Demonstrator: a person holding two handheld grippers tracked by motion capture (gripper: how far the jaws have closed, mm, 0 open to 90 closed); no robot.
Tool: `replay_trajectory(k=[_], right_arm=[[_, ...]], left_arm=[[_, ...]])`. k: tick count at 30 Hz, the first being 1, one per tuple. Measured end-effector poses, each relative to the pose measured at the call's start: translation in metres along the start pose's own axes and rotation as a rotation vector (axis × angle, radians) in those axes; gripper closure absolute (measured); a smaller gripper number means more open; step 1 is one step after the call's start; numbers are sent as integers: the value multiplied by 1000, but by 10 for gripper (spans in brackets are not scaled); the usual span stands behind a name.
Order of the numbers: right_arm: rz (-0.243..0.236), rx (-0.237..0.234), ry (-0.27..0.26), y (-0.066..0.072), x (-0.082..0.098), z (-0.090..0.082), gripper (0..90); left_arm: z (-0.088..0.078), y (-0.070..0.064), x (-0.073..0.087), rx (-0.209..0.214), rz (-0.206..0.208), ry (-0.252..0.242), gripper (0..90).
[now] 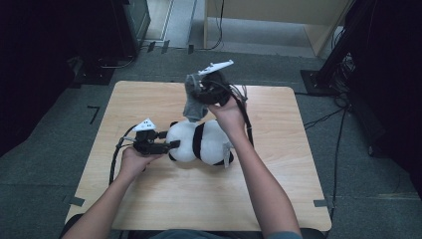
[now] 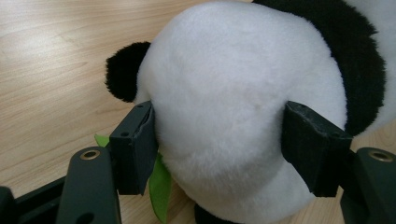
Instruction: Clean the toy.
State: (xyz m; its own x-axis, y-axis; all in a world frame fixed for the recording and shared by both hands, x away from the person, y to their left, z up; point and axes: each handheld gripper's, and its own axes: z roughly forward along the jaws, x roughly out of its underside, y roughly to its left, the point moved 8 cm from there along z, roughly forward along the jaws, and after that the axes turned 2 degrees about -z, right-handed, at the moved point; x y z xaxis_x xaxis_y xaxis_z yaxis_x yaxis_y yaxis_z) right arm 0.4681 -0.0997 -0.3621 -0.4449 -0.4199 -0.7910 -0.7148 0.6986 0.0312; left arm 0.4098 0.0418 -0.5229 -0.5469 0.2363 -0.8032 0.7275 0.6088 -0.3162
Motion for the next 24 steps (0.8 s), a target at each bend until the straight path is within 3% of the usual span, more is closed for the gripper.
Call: replay_trajectory(k=[4, 7, 10, 12, 15, 20, 24], right_arm=[[8, -77, -14, 24, -8, 22, 743], [18, -109, 35, 34, 1, 44, 742], [24, -111, 113, 36, 19, 64, 742], [14, -96, 176, 35, 33, 74, 741], [-27, -35, 266, 27, 51, 79, 737], [5, -36, 281, 9, 63, 67, 736], [19, -5, 309, -8, 77, 51, 736]], left_arm=[[0, 0, 0, 0, 1, 1, 314], [0, 0, 0, -1, 1, 0, 314], [0, 0, 0, 0, -1, 3, 318], [0, 0, 0, -1, -1, 8, 324], [0, 0, 0, -3, -9, 17, 337], [1, 0, 0, -12, -11, 25, 349], [1, 0, -1, -11, -15, 20, 350]])
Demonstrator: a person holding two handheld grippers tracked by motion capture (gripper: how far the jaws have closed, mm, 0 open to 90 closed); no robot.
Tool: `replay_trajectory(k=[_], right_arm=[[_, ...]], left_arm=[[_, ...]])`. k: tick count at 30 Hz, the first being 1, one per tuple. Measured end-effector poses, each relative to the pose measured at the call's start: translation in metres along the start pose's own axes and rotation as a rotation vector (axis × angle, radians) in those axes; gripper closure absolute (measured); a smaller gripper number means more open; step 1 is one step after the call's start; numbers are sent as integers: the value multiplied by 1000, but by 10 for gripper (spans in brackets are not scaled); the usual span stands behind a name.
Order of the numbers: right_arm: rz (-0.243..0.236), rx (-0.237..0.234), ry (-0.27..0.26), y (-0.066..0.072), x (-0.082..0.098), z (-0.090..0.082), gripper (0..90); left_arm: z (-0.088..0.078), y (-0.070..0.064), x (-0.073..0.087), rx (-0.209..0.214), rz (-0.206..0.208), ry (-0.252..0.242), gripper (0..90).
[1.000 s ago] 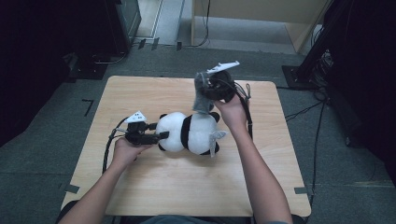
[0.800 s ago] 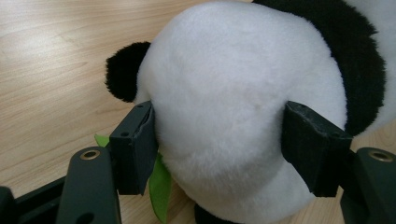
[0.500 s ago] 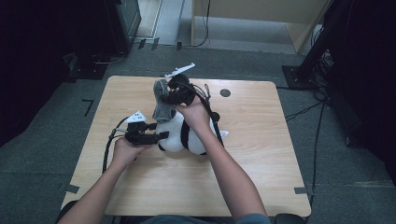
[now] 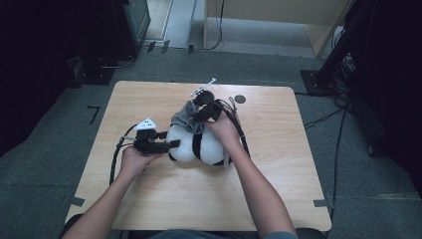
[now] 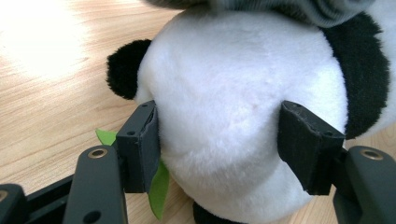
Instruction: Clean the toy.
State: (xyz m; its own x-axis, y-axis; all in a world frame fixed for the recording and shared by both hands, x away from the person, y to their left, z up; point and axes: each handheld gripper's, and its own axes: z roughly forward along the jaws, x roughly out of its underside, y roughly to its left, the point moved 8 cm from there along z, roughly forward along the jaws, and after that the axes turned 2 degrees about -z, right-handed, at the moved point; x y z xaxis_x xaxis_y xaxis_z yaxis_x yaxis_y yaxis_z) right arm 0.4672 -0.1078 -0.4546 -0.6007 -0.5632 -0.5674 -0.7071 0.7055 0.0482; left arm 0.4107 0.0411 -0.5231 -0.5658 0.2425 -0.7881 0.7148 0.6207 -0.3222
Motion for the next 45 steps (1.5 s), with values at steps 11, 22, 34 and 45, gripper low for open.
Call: replay_trajectory(k=[11, 22, 34, 45], right_arm=[[85, 49, -66, -43, 36, -46, 736], [160, 77, -77, -71, 77, -59, 737], [237, 107, -100, -92, 98, -60, 743], [134, 84, -327, -50, 39, -130, 744]], left_arm=[[0, 0, 0, 0, -2, -1, 360], [0, 0, 0, 7, -7, -12, 360], [0, 0, 0, 7, -5, -18, 359], [-1, 0, 1, 12, -7, -37, 349]])
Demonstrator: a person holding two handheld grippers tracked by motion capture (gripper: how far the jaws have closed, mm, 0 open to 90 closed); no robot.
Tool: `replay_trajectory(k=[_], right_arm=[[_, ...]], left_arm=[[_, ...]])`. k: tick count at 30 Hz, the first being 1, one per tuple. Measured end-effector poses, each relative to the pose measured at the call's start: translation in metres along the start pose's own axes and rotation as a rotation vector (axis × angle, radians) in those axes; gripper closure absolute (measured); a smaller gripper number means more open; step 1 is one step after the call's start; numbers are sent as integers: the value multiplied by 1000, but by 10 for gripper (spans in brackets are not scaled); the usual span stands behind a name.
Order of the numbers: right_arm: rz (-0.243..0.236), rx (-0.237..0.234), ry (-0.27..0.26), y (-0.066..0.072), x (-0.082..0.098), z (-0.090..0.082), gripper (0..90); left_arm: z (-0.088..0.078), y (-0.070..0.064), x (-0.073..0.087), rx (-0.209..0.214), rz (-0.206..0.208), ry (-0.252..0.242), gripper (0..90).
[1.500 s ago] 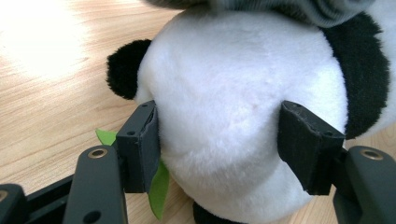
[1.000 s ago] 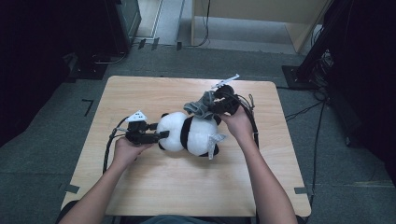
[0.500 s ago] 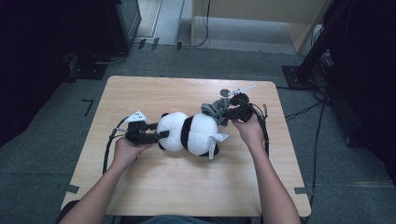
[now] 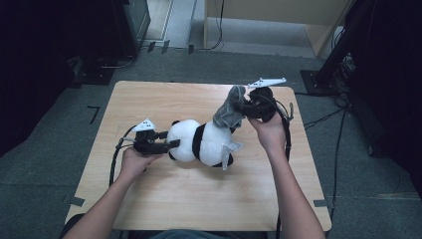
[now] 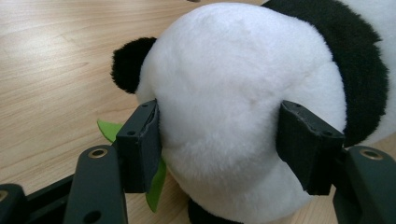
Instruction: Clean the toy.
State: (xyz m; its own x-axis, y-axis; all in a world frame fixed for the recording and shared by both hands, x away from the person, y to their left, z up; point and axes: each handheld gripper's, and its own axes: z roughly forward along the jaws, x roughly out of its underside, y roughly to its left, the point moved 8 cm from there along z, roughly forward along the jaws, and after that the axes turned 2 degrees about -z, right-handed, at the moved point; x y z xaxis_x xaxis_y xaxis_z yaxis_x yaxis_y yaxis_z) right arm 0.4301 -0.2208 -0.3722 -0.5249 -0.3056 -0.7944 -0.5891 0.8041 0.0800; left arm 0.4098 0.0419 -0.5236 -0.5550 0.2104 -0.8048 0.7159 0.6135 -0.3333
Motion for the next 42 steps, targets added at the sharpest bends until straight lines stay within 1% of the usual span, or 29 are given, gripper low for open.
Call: replay_trajectory(k=[4, 7, 10, 13, 15, 17, 18, 20, 23, 25, 28, 30, 31, 33, 36, 37, 40, 42], right_arm=[[-37, -76, -51, 35, -21, -4, 744], [-78, -129, -60, 61, -27, 3, 743], [-106, -164, -29, 83, -26, 23, 742], [-107, -209, 4, 102, -18, 48, 743], [-98, -236, 26, 112, -11, 63, 743], [-102, -241, 54, 120, -4, 76, 742], [-109, -237, 66, 121, -1, 80, 742], [-130, -208, 107, 123, 7, 89, 742], [-162, -146, 174, 118, 21, 98, 742], [-160, -120, 190, 113, 26, 100, 741], [-172, -83, 213, 105, 30, 100, 736], [-166, -85, 217, 101, 31, 101, 731], [-164, -87, 220, 99, 32, 101, 729], [-160, -85, 218, 95, 33, 102, 727], [-141, -98, 219, 91, 33, 105, 729], [-141, -99, 218, 90, 33, 106, 729], [-136, -107, 222, 87, 33, 109, 730], [-136, -107, 226, 85, 33, 110, 730]], left_arm=[[0, 0, 0, 1, -1, -1, 349], [0, 0, 0, 1, -2, 0, 349], [0, 0, 0, 0, -1, 2, 349], [-1, -1, 0, 2, -2, 2, 349], [-1, 0, 0, 3, -2, 4, 349], [-1, 0, 0, 4, -1, 5, 349], [-1, 0, 0, 5, -2, 5, 349], [-1, 0, 0, 12, -2, 3, 347], [-1, 0, 0, 31, -10, 1, 340], [-2, 0, -1, 38, -7, 11, 330], [-3, -1, -2, 46, 2, 18, 313], [-2, -1, 0, 54, 23, 38, 282], [-2, -1, 1, 53, 41, 51, 266], [-2, -2, 4, 61, 58, 61, 245], [2, -2, 6, 81, 39, 59, 208], [4, -2, 6, 89, 32, 59, 193], [9, -3, 7, 97, 45, 45, 160], [11, -3, 8, 101, 66, 33, 139]])
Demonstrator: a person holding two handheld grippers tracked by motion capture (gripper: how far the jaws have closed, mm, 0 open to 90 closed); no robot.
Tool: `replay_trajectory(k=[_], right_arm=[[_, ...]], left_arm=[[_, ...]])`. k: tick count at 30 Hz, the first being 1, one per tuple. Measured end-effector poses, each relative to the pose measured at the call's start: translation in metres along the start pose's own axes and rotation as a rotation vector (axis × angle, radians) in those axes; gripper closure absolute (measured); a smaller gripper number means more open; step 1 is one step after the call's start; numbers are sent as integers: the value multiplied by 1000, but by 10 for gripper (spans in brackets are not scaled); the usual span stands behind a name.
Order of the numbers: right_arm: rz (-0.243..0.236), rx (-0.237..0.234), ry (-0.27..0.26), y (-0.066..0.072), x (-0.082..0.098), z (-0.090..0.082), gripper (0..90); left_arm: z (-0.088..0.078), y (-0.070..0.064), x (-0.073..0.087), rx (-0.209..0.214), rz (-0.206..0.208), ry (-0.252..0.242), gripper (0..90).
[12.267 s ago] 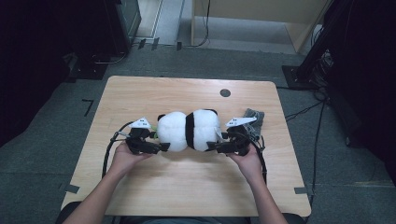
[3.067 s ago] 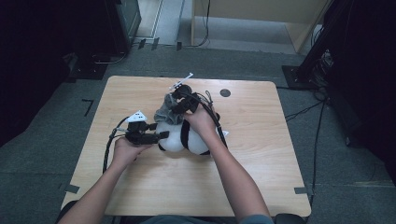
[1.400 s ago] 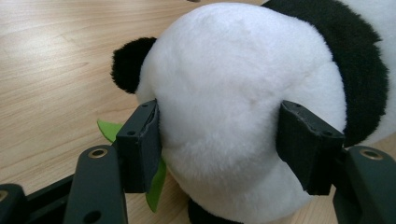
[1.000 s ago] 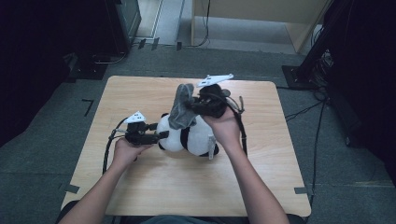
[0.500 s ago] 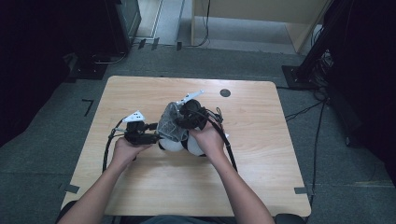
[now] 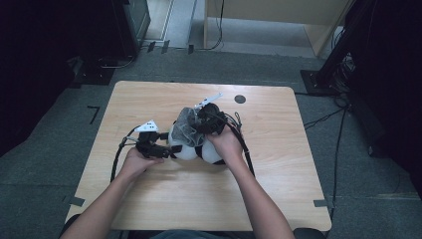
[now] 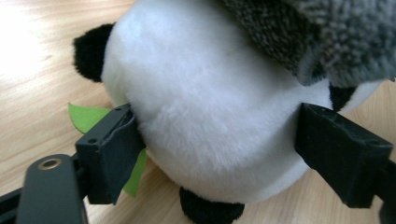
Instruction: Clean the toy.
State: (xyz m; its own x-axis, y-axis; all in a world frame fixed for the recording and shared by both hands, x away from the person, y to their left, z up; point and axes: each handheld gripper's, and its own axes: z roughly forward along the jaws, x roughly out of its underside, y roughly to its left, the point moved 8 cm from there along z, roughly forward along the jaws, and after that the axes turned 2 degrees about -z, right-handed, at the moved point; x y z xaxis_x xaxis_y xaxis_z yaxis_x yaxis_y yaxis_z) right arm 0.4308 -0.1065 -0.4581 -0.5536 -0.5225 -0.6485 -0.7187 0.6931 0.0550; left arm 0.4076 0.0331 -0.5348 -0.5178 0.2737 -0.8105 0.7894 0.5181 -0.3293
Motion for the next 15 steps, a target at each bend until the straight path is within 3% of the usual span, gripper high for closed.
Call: replay_trajectory(k=[3, 5, 8, 12, 15], right_arm=[[9, -6, 8, -3, -1, 2, 731], [6, 2, 9, -5, 0, 3, 729], [13, 2, 10, -8, 0, 3, 728], [20, -20, 7, -10, 1, 6, 723], [11, -19, 16, -10, 0, 8, 720]], left_arm=[[5, 0, 3, 4, 61, -39, 133], [8, 1, 2, 13, 36, -50, 125], [10, -1, 2, 9, 38, -47, 124], [13, -2, 6, -1, 72, -28, 105], [16, -4, 10, -23, 137, -1, 87]])
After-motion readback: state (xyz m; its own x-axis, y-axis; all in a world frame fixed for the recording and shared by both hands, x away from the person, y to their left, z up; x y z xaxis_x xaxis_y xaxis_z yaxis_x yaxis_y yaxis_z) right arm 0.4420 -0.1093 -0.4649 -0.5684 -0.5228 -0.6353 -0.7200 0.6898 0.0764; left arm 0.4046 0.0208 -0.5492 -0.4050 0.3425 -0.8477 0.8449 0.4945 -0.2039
